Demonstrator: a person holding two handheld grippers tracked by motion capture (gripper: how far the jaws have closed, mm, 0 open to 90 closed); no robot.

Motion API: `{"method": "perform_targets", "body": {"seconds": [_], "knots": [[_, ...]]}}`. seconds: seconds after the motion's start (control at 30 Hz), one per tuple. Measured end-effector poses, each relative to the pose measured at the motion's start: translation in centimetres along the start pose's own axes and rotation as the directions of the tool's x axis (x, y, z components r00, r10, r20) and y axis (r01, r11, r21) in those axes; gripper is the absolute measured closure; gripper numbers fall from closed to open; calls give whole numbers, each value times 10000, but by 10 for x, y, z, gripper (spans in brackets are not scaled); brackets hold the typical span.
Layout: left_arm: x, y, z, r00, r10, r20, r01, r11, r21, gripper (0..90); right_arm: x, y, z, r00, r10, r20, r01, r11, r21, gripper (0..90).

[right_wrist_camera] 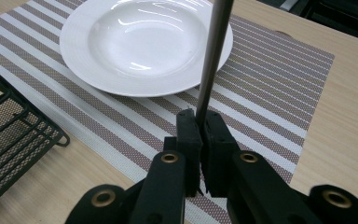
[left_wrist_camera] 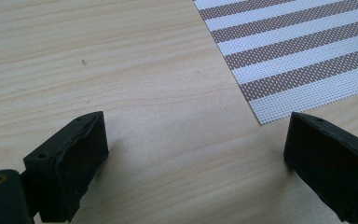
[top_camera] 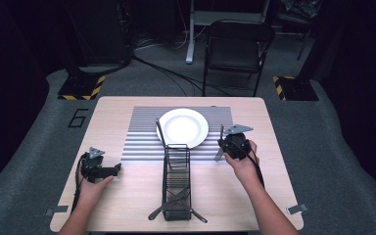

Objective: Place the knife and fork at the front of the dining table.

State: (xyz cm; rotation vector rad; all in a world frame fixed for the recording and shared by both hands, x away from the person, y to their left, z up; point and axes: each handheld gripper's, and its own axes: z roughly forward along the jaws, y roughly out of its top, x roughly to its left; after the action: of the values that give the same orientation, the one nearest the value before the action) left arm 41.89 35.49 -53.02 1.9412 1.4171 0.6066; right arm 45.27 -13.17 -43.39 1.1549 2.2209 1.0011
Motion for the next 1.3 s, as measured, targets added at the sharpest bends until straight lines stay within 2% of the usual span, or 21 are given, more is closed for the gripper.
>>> {"method": "perform_targets", "body": {"seconds": [0.37,0.57,0.83,1.0,1.07,1.3], "knots": [[0,0,0,10000,13,6,-13,10000,-3,59,-5,-4,7,9989,283,382,-279,9996,-100,854],[0,0,0,10000,14,7,-14,10000,-4,59,-5,-5,14,9962,512,698,-510,9987,-60,848],[0,0,0,10000,25,-10,-25,10000,-4,60,-4,-10,22,9902,872,1087,-843,9959,-318,844],[0,1,0,10000,33,23,-33,10000,50,59,-4,-10,26,9875,935,1269,-902,9954,-315,836],[0,1,1,10000,11,17,-11,10000,-28,59,-4,-10,28,9872,819,1367,-792,9966,-248,834],[0,1,1,10000,9,5,-9,10000,-25,59,-9,-9,37,9812,1426,1301,-1392,9897,-348,844]]}}
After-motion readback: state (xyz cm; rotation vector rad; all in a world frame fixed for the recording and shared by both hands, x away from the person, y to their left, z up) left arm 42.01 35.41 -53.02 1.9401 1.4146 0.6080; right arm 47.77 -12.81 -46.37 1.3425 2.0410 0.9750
